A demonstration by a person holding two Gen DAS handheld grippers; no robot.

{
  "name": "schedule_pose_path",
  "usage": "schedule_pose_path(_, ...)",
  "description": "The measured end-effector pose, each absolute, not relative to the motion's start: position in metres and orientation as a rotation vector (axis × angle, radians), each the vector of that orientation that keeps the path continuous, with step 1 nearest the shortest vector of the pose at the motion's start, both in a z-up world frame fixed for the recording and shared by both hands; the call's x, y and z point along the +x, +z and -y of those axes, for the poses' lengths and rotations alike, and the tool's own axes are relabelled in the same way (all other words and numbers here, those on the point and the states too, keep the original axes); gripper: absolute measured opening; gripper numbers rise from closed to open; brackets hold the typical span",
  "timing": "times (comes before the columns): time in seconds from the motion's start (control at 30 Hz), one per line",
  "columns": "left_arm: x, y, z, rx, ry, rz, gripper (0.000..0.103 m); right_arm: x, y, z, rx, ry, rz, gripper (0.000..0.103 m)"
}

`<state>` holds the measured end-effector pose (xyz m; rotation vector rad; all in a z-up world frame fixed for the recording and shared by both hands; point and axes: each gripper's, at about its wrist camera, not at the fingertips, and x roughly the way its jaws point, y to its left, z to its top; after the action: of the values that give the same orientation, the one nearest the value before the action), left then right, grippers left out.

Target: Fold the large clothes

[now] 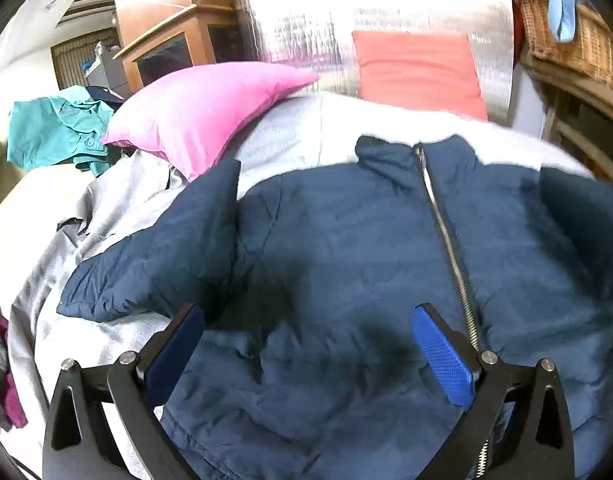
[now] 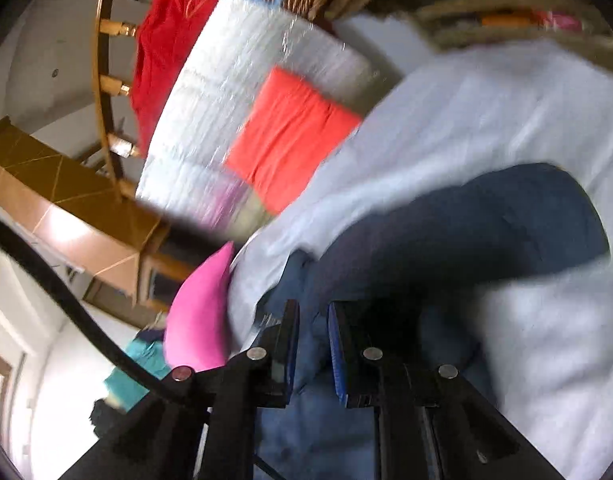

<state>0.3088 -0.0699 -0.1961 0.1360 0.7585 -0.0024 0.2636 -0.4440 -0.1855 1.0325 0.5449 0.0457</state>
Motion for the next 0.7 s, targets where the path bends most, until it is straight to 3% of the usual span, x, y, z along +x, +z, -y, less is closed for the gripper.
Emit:
schedule_pose_path(0.07,0.312,-0.196,0.071,0.134,-0.006,-0.789,0.103,0.252,-0.206,0.434,1.080,0.039,-0.616,0.020)
schedule_pose_path(0.13,0.317,-0.205,0.071,0.137,-0.011,-0.834,0.103,0.244,-0.231,0.436,1.164,0.013,-0.672,0.036)
schedule_pose_path(0.17,0.318,-0.211,0.070,0.134,-0.012,-0.851,0.103,0.242,-0.242,0.442,1.218,0.001,-0.688,0.061)
schedule_pose_path(0.2,0.320,-0.214,0.069,0.127,-0.010,-0.867,0.103,0.235,-0.255,0.453,1.302,-0.033,-0.696,0.077)
schedule_pose_path(0.47,0.324,-0.210,0.061,0.024,-0.031,-0.858,0.103,0.201,-0.304,0.527,1.595,-0.220,-0.537,0.077)
schedule_pose_path(0.53,0.324,-0.210,0.063,0.015,-0.049,-0.865,0.103,0.206,-0.318,0.535,1.675,-0.190,-0.502,0.070)
schedule_pose_path(0.57,0.324,-0.211,0.064,0.016,-0.052,-0.867,0.103,0.209,-0.323,0.538,1.696,-0.185,-0.481,0.054)
schedule_pose_path(0.6,0.325,-0.211,0.065,0.023,-0.051,-0.868,0.103,0.211,-0.323,0.541,1.676,-0.195,-0.472,0.031)
schedule_pose_path(0.7,0.324,-0.207,0.062,0.030,-0.031,-0.848,0.103,0.219,-0.290,0.535,1.485,-0.222,-0.441,0.025)
